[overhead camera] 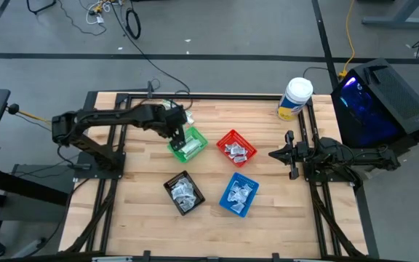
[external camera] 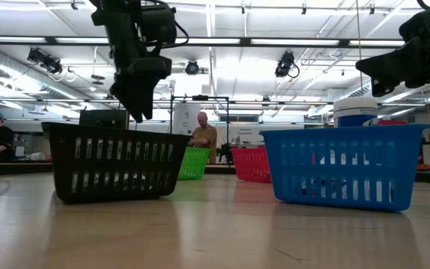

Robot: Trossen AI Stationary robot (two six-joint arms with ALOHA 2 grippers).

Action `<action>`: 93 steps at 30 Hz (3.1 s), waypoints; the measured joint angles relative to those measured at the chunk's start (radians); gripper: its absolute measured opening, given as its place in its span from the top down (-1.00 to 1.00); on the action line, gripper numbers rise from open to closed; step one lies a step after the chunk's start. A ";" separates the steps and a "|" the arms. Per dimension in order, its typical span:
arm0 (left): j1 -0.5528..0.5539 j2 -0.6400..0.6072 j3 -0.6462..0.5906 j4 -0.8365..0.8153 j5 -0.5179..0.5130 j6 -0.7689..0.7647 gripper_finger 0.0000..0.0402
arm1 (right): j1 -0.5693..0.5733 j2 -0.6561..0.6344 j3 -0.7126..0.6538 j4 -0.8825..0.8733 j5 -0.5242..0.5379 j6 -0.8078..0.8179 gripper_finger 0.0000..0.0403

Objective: Pick & Place First Aid Supplies
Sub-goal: Put the green bandage pack into the green bin

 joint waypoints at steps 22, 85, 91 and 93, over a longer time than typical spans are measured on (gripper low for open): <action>0.336 -0.033 0.001 -0.009 0.055 -0.384 -0.23 | 0.000 0.000 0.000 0.000 0.000 0.000 0.94; 0.502 0.310 0.001 0.020 0.160 -1.256 -0.67 | 0.000 0.000 0.000 0.000 0.000 0.000 0.94; 0.502 0.338 0.001 0.041 0.139 -1.257 -0.67 | 0.000 0.000 0.000 0.000 0.000 0.000 0.94; 0.502 0.340 0.001 0.046 0.125 -1.257 -0.67 | 0.000 0.000 0.000 0.000 0.000 0.000 0.94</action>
